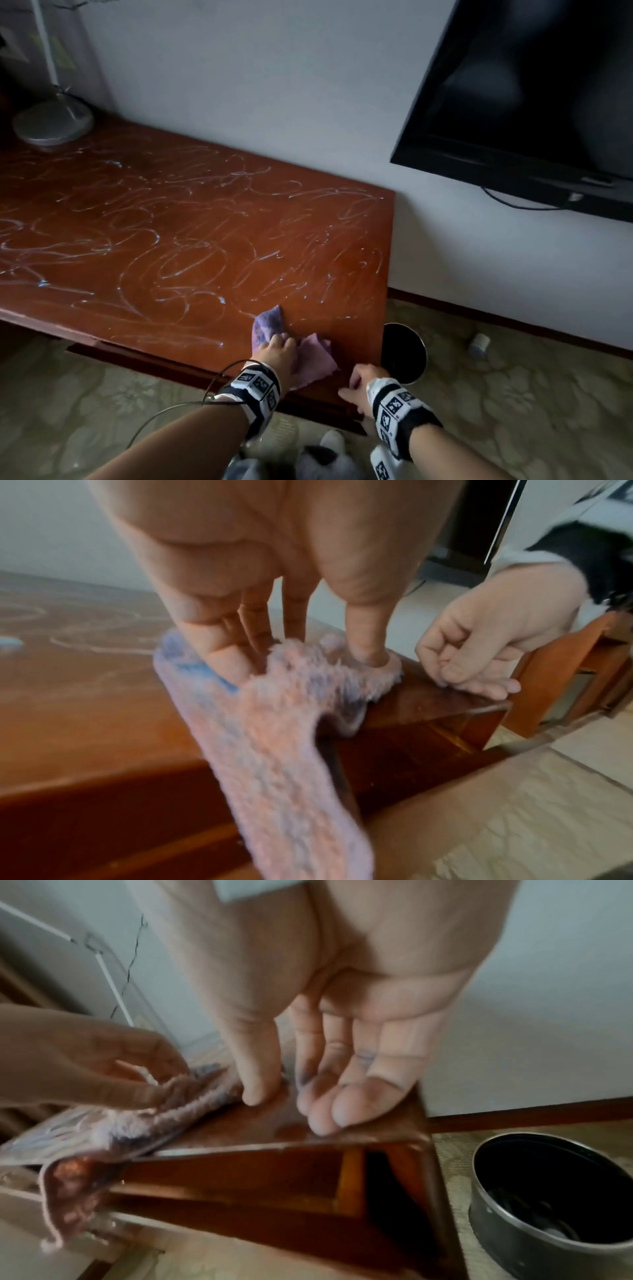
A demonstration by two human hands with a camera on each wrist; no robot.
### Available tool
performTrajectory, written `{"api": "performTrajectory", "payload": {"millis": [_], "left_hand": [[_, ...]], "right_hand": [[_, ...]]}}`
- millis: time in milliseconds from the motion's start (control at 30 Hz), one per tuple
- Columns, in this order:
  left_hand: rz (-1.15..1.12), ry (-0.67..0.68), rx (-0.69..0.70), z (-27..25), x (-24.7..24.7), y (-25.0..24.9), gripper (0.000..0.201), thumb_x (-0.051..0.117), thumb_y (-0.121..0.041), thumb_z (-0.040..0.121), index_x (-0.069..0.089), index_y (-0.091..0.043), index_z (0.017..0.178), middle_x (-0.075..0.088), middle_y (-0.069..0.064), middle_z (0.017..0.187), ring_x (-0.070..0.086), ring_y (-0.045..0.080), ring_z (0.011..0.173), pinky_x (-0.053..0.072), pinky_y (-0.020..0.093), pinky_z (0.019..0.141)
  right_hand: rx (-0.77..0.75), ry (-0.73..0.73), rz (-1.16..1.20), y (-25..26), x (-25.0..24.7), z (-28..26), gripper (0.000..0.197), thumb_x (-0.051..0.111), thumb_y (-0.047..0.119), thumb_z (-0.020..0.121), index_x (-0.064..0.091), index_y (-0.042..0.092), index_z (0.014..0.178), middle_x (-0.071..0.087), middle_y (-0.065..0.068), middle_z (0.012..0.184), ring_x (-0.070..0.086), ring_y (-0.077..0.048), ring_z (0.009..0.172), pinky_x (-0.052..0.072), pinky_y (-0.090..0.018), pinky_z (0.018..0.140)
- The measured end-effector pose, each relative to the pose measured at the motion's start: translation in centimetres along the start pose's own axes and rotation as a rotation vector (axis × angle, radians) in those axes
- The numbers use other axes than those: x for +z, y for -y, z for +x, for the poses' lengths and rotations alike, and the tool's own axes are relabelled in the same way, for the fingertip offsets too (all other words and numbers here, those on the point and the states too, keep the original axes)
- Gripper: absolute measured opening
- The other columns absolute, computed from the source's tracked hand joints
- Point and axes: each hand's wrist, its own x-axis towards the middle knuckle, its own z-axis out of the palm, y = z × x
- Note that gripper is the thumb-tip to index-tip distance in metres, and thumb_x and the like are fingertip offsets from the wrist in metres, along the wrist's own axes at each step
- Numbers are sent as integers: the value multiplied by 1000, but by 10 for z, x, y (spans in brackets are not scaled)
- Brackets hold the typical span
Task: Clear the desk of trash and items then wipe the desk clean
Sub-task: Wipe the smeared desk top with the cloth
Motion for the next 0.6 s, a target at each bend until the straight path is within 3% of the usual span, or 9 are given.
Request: {"api": "performTrajectory", "payload": {"millis": [133,200,267,367,400,500,533,600], "left_hand": [[20,56,-50,24,9,-17,57,62,-42,85,40,-18,131,41,9,134,49,31,121,41,35,97],[30,70,-28,38,9,-37,53,60,-41,87,40,-17,131,42,11,132,49,31,121,41,35,96],[23,62,-15,54,8,-57,51,59,-39,88,41,-16,130,42,11,132,49,32,121,41,35,95],[8,68,-50,65,1,-77,50,61,-37,88,43,-15,129,44,11,132,50,31,121,42,35,96],[5,71,-67,66,-1,-78,50,61,-36,87,44,-15,129,45,10,133,51,31,120,42,35,96],[-15,96,-166,59,-2,-73,43,58,-33,89,51,-14,128,52,10,131,54,28,119,44,31,95],[-45,96,-224,57,-2,-72,39,57,-29,90,54,-13,125,55,10,129,55,27,118,45,30,94],[-210,-54,-350,56,3,-69,27,59,-18,87,63,-11,113,62,12,120,59,25,113,47,29,90]], "right_hand": [[-65,1,-131,-7,5,4,37,71,44,75,40,26,65,46,11,70,50,-13,77,47,-27,77],[-88,66,-185,-8,3,6,20,67,40,82,52,28,86,57,1,91,55,-18,90,46,-28,86],[-99,127,-228,-10,2,7,32,63,37,89,53,17,112,60,-7,113,57,-24,107,41,-29,83],[-112,187,-222,-14,2,14,23,64,38,88,49,21,92,57,-5,95,56,-26,103,36,-27,76],[-113,204,-227,-13,-1,16,24,65,39,87,51,20,94,58,-5,97,57,-26,105,40,-28,79],[-123,207,-277,-7,-10,31,52,68,45,84,55,10,120,59,-10,126,56,-26,118,44,-31,96],[-139,195,-292,-4,-15,35,57,68,48,83,55,9,122,60,-10,127,57,-26,118,44,-31,96],[-157,208,-343,0,-22,43,58,70,50,81,59,8,120,64,-10,123,60,-25,114,47,-30,92]]}}
